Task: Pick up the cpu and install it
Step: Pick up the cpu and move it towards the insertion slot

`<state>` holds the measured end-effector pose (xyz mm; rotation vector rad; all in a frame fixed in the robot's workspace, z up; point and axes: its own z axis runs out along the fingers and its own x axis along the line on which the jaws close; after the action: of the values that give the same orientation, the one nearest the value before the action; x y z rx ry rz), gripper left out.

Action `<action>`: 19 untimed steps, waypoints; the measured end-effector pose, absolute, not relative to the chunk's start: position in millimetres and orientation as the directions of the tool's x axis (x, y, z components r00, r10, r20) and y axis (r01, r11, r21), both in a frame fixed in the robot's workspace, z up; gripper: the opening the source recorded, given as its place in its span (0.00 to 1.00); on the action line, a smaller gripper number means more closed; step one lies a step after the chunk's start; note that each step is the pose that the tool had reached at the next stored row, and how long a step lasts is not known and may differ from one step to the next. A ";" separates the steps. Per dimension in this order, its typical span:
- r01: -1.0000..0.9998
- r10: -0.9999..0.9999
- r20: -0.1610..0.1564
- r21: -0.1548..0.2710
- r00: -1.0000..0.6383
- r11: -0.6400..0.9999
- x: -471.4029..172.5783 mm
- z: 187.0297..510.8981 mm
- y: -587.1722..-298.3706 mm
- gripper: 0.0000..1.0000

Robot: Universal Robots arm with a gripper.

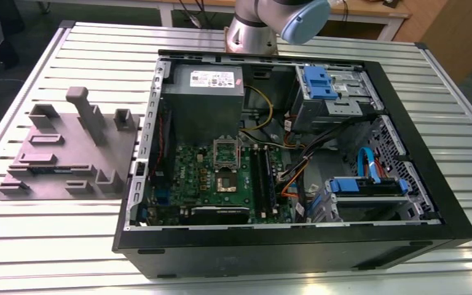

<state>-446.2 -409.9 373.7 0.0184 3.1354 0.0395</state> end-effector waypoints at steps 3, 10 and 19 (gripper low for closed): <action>0.012 0.012 -0.006 0.025 -1.000 1.000 -446.2 379.2 -410.0 0.48; 0.012 0.012 -0.006 0.025 -1.000 1.000 -446.3 389.3 -410.0 0.48; 0.012 0.012 -0.006 0.025 -1.000 1.000 -444.4 389.7 -410.0 0.48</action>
<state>-444.4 -410.0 389.7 0.0182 3.1356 0.0396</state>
